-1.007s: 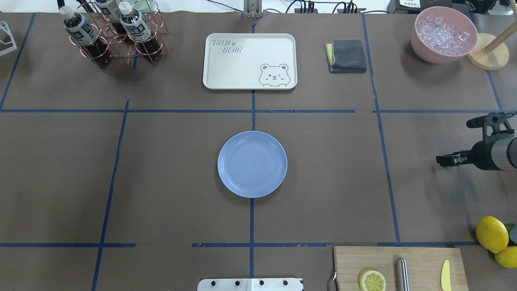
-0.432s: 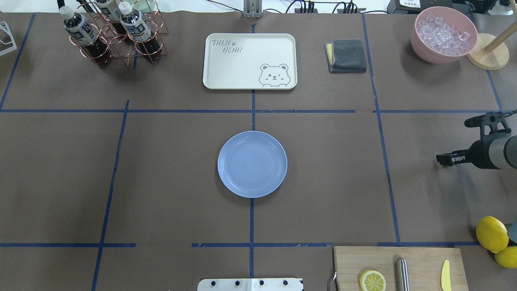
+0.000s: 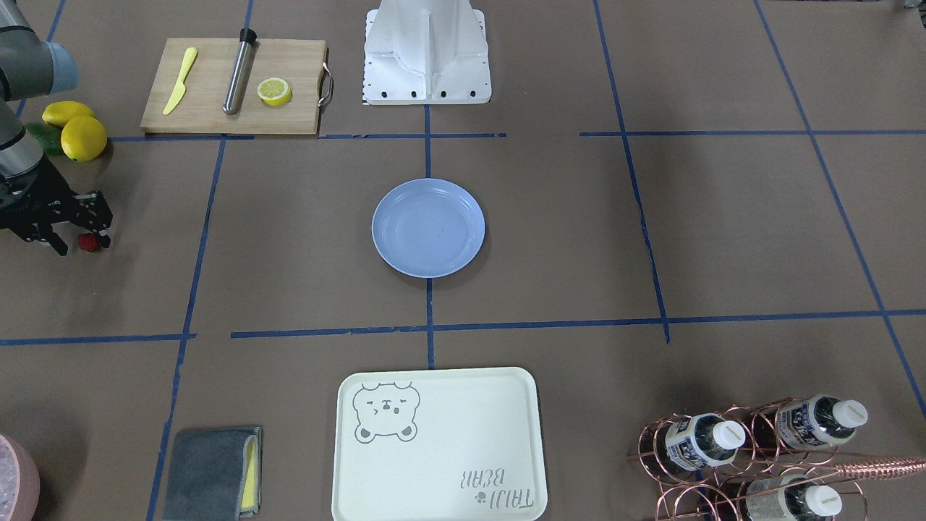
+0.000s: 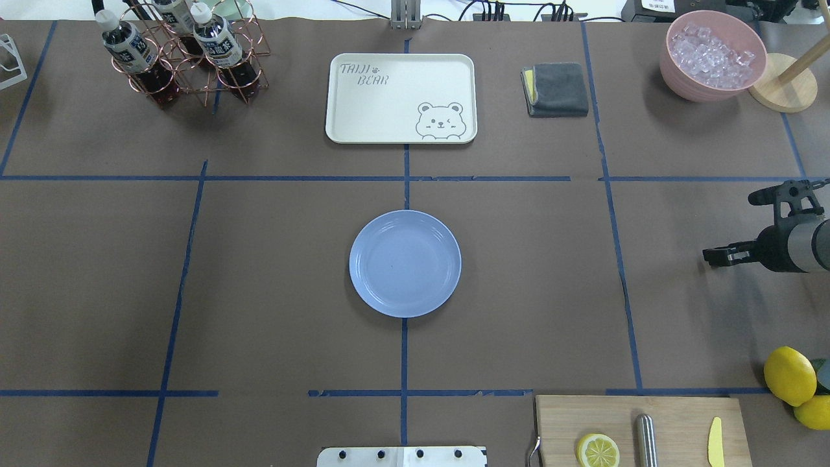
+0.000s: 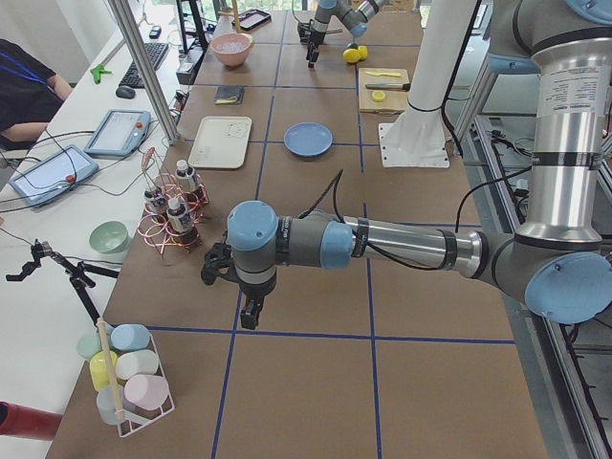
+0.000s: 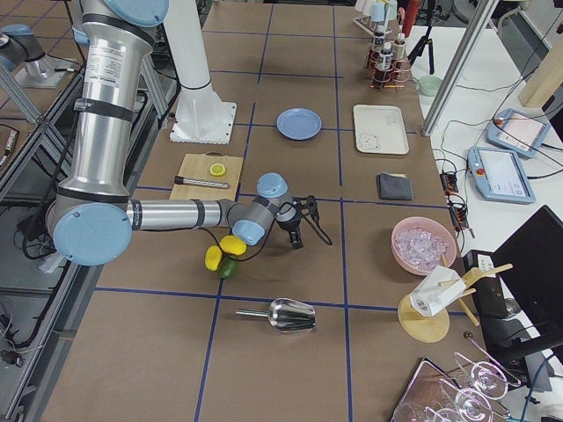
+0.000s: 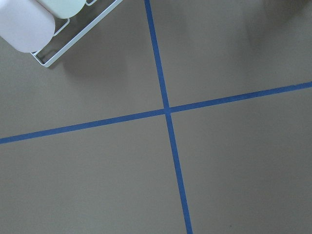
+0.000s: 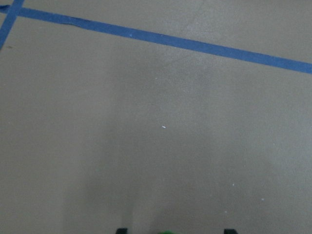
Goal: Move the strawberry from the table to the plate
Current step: 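Lower the right gripper onto the red strawberry and close it, then carry the strawberry with the right gripper over the blue plate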
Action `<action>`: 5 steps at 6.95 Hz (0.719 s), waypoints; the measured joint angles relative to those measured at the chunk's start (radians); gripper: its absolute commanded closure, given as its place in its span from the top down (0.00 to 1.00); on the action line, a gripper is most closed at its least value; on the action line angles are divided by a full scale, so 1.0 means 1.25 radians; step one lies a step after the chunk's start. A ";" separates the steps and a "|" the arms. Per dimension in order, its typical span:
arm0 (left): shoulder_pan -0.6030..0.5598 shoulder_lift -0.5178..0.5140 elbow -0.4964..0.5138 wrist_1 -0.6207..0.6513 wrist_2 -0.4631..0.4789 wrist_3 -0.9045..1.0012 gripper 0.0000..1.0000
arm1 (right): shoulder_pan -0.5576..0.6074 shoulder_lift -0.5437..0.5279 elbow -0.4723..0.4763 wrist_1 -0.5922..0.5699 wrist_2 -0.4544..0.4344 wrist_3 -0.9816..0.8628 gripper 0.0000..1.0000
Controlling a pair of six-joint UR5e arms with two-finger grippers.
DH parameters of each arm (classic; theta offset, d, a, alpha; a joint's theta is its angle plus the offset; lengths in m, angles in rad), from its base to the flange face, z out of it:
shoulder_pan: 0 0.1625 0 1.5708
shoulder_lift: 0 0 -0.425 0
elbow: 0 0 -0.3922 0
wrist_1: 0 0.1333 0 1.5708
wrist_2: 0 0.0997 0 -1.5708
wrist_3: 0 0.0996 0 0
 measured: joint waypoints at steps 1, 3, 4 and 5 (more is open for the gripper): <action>0.000 0.000 0.000 0.000 0.000 0.000 1.00 | 0.000 0.000 0.000 0.000 0.002 0.000 0.00; 0.000 0.000 0.000 0.000 0.000 0.000 1.00 | -0.001 0.002 0.007 0.001 0.008 0.002 0.00; 0.000 0.000 0.000 0.000 0.000 0.000 1.00 | -0.002 0.005 0.030 -0.005 0.012 0.007 0.00; 0.000 0.000 0.000 0.001 0.000 0.000 1.00 | -0.003 0.015 0.083 -0.051 0.018 0.017 0.00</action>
